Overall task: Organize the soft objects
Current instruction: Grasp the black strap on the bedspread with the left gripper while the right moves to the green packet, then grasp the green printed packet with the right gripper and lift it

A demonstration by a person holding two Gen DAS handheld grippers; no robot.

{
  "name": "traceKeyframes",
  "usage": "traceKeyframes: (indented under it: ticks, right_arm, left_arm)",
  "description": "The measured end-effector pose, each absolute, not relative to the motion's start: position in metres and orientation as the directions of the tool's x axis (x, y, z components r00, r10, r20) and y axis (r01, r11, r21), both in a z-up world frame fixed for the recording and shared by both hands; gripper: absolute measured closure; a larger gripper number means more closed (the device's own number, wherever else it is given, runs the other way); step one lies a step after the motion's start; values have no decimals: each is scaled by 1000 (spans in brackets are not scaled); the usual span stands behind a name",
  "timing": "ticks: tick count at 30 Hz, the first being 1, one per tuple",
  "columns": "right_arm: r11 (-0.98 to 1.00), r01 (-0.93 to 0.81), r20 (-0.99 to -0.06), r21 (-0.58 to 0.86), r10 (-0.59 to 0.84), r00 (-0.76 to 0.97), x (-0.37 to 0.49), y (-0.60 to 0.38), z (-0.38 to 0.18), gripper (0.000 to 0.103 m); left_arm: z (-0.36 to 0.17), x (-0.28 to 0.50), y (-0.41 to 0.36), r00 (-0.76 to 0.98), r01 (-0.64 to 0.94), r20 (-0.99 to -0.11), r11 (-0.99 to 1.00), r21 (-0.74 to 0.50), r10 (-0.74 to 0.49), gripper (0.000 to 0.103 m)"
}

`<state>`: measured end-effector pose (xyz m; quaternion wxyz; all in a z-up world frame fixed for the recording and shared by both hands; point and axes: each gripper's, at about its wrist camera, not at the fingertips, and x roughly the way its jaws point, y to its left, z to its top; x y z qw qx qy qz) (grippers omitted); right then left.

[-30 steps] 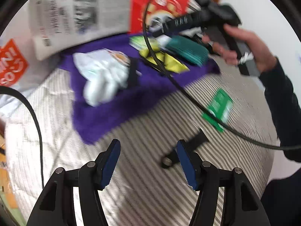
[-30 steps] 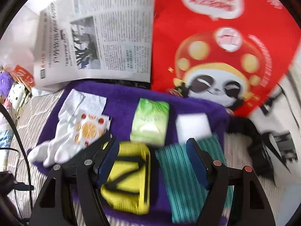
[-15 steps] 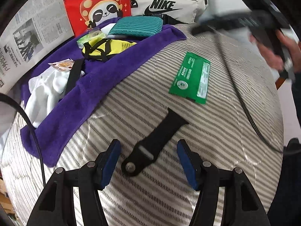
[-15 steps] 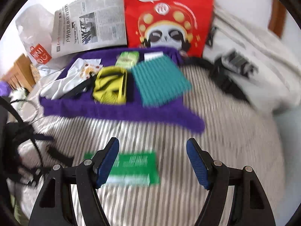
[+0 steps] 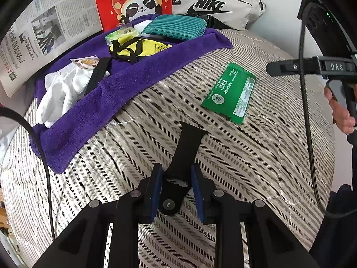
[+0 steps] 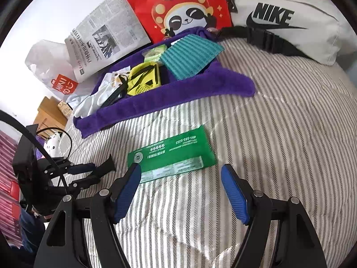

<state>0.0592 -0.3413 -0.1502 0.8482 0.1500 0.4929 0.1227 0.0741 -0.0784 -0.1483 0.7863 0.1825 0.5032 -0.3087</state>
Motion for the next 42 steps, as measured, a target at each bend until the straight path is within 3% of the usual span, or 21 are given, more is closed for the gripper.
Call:
traceKeyframes:
  ticks: [16, 20, 22, 24, 25, 26, 42]
  right_arm:
    - [955, -91, -832, 282, 291, 472, 49, -331, -153, 30]
    - [952, -85, -837, 294, 300, 458, 50, -332, -159, 30]
    - [953, -89, -840, 288, 297, 454, 49, -331, -160, 30]
    - [954, -96, -842, 284, 296, 451, 48, -329, -161, 30]
    - [955, -97, -843, 281, 294, 451, 48, -328, -161, 30]
    - [956, -97, -844, 276, 289, 452, 47, -328, -162, 30]
    - [963, -92, -857, 252, 266, 441, 52, -327, -170, 30]
  left_arm:
    - [-147, 73, -99, 291, 733, -920, 679, 39, -261, 75]
    - [-148, 78, -104, 312, 729, -917, 681, 63, -248, 61]
    - [-149, 80, -106, 311, 737, -917, 673, 65, -252, 59]
    - [-149, 80, -108, 302, 751, -917, 657, 62, -259, 64]
    - [-148, 80, -108, 280, 766, -920, 642, 41, -276, 80]
    - [-148, 81, -109, 257, 776, -921, 631, 16, -293, 82]
    - [-150, 85, -107, 290, 705, -913, 709, 1, -287, 83]
